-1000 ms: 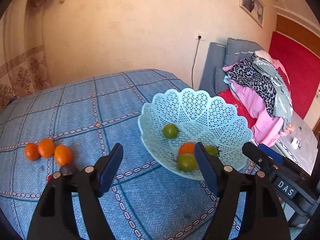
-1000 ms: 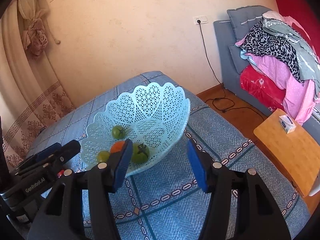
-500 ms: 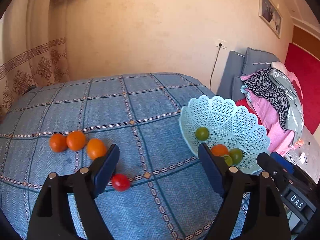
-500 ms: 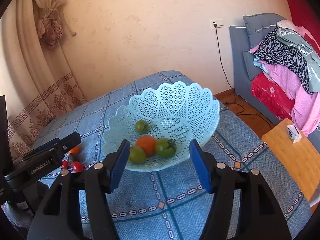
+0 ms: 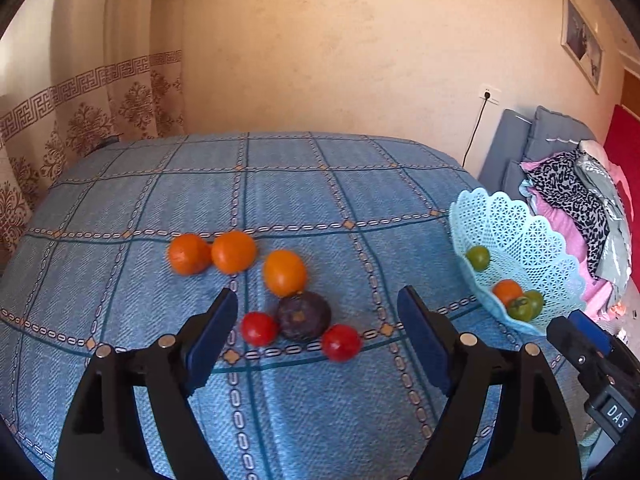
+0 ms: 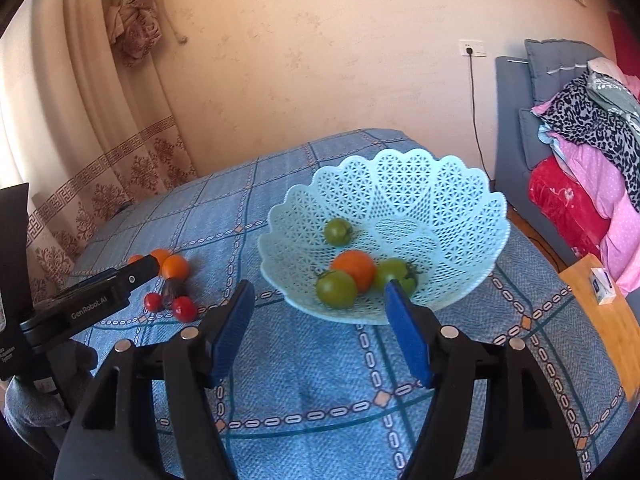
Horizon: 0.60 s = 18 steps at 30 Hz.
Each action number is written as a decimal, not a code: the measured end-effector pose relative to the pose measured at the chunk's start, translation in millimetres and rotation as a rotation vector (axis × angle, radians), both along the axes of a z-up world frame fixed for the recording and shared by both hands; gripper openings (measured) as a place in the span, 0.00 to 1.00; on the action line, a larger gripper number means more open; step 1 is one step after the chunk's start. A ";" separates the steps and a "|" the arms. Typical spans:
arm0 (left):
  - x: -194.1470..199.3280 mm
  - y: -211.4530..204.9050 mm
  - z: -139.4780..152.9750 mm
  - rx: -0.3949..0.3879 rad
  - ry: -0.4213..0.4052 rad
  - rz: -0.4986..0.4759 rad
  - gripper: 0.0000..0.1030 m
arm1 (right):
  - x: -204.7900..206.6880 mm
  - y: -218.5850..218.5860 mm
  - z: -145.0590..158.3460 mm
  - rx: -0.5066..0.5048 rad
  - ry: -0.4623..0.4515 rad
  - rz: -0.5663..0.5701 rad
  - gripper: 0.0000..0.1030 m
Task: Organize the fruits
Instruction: 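Move the left tool back to the pile and grasp a red tomato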
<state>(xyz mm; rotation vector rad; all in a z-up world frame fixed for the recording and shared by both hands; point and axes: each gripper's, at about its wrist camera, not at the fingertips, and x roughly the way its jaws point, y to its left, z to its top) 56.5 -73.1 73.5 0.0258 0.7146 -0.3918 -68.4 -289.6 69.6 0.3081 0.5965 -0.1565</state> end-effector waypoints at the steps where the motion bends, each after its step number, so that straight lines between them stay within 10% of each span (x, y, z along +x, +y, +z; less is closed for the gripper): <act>1: 1.2 3.4 -1.8 0.005 0.003 0.007 0.79 | 1.2 2.5 -0.8 -0.001 0.004 0.007 0.67; 18: 17.8 35.0 -36.6 0.027 0.100 0.041 0.59 | 9.3 30.8 -1.7 -0.043 0.019 0.069 0.67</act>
